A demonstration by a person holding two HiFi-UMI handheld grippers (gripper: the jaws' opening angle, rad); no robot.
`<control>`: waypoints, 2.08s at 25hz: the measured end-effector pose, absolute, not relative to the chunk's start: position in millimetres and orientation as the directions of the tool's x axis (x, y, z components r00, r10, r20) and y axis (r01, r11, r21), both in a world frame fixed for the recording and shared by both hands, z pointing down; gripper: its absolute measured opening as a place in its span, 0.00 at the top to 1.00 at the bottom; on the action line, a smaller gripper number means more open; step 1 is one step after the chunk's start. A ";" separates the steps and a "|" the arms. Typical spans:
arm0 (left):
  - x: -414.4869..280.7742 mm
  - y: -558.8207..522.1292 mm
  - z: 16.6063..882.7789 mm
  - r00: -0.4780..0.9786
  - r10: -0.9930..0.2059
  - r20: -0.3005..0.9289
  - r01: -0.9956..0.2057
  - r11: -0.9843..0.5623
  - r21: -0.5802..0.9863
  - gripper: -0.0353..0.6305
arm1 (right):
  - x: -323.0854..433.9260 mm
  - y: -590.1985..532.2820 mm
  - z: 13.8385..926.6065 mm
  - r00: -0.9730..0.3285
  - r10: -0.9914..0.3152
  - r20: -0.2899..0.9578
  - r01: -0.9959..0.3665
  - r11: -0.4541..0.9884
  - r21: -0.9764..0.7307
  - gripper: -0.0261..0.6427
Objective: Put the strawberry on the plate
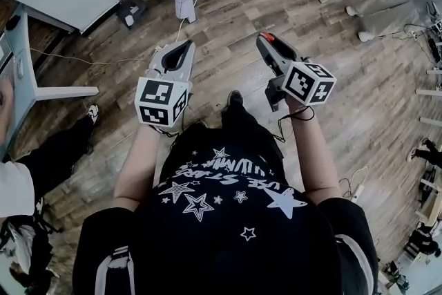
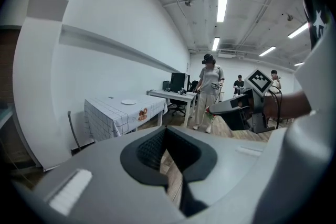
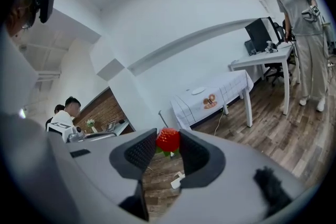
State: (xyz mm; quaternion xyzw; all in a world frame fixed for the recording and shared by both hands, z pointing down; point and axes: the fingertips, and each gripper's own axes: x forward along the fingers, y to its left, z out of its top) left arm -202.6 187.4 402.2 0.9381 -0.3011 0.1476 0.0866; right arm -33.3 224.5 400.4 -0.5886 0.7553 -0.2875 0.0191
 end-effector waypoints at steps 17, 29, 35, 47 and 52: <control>-100.4 138.8 398.6 0.643 -0.672 0.367 -0.721 -0.693 -0.008 0.93 | 87.6 148.2 412.5 -0.470 -0.832 0.295 -0.816 0.282 -0.505 0.74; -93.3 123.7 395.2 0.601 -0.715 0.357 -0.764 -0.645 -0.007 0.93 | 99.7 128.3 420.7 -0.508 -0.808 0.298 -0.791 0.301 -0.533 0.74; -93.1 94.0 399.2 0.606 -0.724 0.330 -0.771 -0.637 0.020 0.93 | 90.5 112.0 415.5 -0.514 -0.797 0.317 -0.811 0.332 -0.482 0.74; -64.9 -45.0 388.5 0.664 -0.675 0.323 -0.728 -0.682 0.071 0.93 | 97.5 -4.8 396.8 -0.474 -0.800 0.368 -0.855 0.318 -0.410 0.74; -64.1 -114.7 401.9 0.691 -0.656 0.304 -0.706 -0.703 0.086 0.93 | 96.6 -71.3 403.3 -0.440 -0.815 0.376 -0.875 0.295 -0.384 0.74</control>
